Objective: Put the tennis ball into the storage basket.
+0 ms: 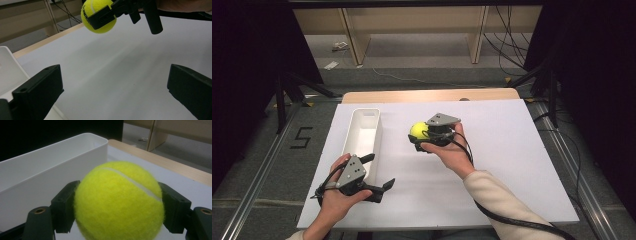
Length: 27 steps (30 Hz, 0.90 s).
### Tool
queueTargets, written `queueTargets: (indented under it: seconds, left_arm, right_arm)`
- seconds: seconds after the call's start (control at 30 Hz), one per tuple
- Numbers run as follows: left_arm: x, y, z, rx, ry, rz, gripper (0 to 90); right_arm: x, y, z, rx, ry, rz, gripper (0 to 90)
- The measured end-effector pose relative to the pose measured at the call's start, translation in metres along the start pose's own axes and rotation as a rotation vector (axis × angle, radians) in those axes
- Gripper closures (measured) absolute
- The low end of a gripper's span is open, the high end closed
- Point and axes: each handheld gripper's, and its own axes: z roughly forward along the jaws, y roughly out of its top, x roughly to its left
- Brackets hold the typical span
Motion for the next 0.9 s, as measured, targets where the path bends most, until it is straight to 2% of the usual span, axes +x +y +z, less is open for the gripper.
queueTargets:
  seconds: [0.9]
  left_arm:
    - [-0.0004,-0.0001,0.0,0.002,0.001,-0.002,0.0]
  right_arm:
    - [0.006,0.0015,0.004,0.002,0.014,0.001,27.0]
